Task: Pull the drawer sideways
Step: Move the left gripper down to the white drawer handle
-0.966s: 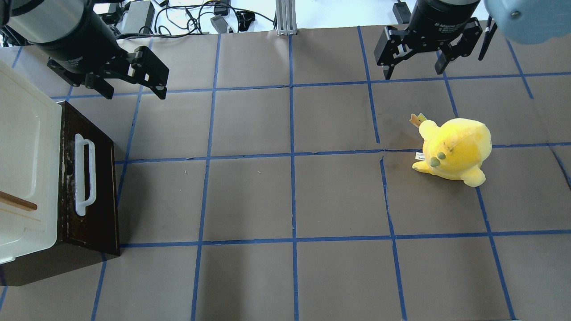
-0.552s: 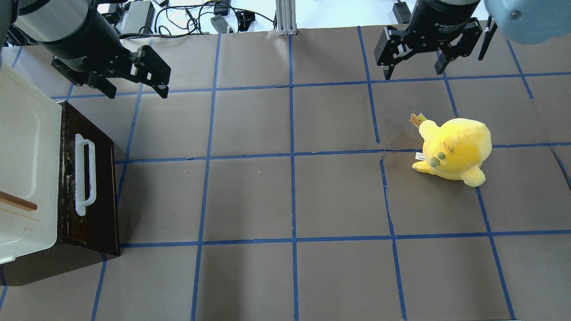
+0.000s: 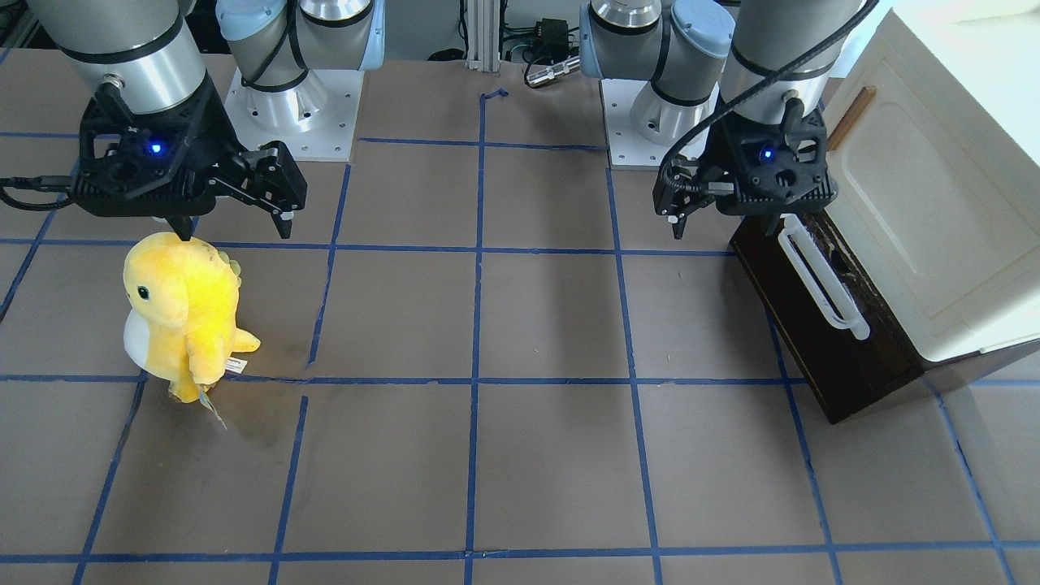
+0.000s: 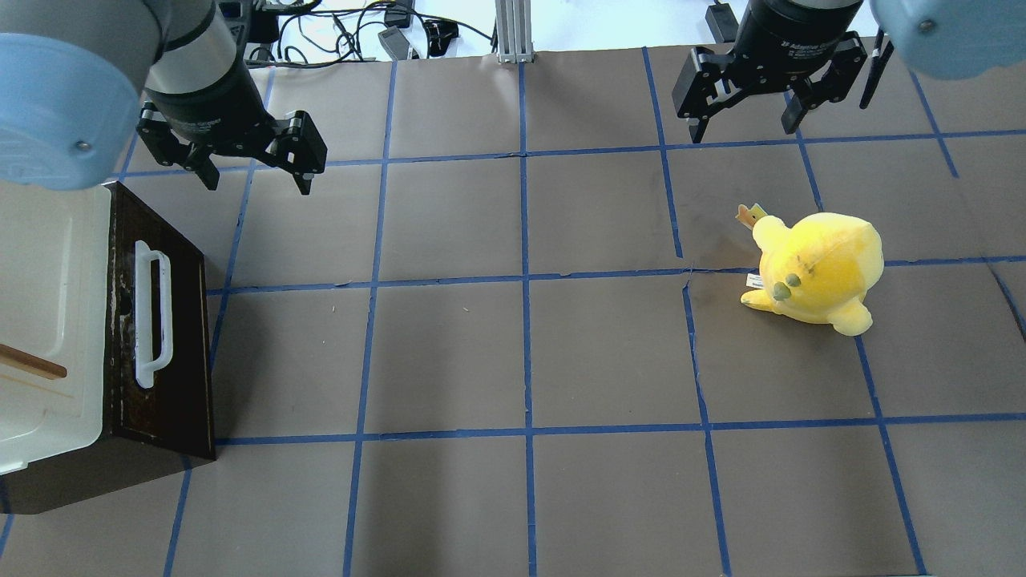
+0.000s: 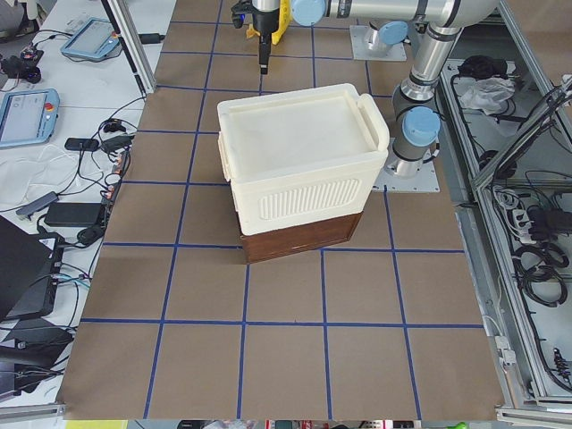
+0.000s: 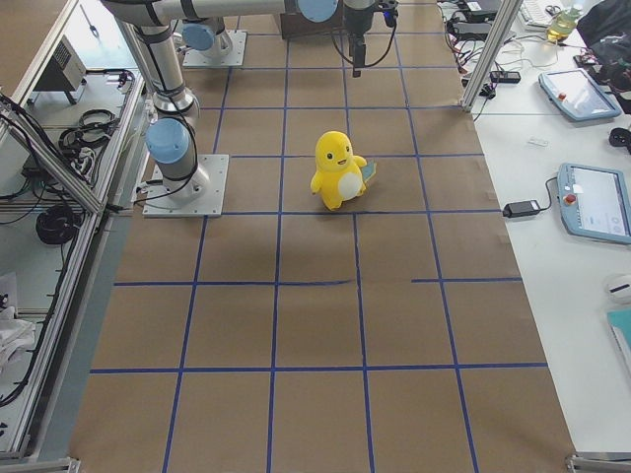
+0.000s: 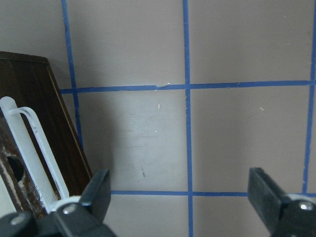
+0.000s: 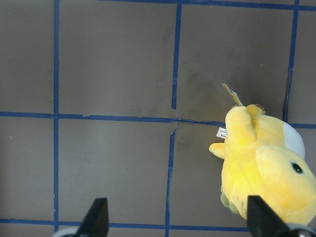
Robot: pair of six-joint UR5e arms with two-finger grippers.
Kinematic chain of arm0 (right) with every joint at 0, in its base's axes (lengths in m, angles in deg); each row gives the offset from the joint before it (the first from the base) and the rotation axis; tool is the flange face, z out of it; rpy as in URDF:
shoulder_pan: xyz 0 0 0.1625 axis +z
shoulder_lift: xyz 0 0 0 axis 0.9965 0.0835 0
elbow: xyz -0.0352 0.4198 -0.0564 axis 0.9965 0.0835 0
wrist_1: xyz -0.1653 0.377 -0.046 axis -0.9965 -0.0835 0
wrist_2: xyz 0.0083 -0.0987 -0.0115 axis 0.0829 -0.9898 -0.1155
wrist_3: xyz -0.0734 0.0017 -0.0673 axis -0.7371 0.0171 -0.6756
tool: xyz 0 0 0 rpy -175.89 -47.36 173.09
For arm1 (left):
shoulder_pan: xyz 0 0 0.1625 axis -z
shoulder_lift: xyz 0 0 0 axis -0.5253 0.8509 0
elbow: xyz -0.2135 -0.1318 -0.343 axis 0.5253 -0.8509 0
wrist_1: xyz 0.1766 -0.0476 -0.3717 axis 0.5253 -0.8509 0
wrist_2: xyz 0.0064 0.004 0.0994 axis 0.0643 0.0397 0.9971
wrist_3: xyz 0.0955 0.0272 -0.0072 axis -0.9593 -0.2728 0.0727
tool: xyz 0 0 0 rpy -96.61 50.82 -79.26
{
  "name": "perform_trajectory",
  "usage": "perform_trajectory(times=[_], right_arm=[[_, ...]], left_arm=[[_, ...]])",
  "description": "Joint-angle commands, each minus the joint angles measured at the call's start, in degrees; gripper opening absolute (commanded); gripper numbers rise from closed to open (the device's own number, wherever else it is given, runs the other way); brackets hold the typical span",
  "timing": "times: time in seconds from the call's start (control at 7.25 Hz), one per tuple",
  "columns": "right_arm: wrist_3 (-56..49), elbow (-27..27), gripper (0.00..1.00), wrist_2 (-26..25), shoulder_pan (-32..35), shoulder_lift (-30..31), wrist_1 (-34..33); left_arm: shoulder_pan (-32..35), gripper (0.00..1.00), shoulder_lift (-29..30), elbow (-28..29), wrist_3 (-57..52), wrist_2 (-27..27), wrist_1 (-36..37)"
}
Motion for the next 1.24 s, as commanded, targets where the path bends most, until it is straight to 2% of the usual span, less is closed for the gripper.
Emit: perform_trajectory(times=[0.0,0.14,0.28,0.55,0.97,1.1], right_arm=[[0.0,0.0,1.00,0.0,0.0,0.0,0.0],[0.0,0.0,1.00,0.0,0.0,0.0,0.0],[0.0,0.0,1.00,0.0,0.0,0.0,0.0],[0.0,0.0,1.00,0.0,0.0,0.0,0.0],[0.0,0.0,1.00,0.0,0.0,0.0,0.0],[0.0,0.0,1.00,0.0,0.0,0.0,0.0]], left_arm=[[2.0,1.00,4.0,-1.6,4.3,9.8,1.6],[2.1,1.00,6.9,-2.1,4.5,20.1,1.9],[2.3,1.00,9.0,-2.7,6.6,21.9,2.0],[2.6,1.00,13.5,-6.7,23.6,28.5,1.9],[2.5,1.00,18.1,-10.4,31.3,34.3,1.1],[2.5,1.00,19.9,-10.1,35.1,36.5,-2.8]])
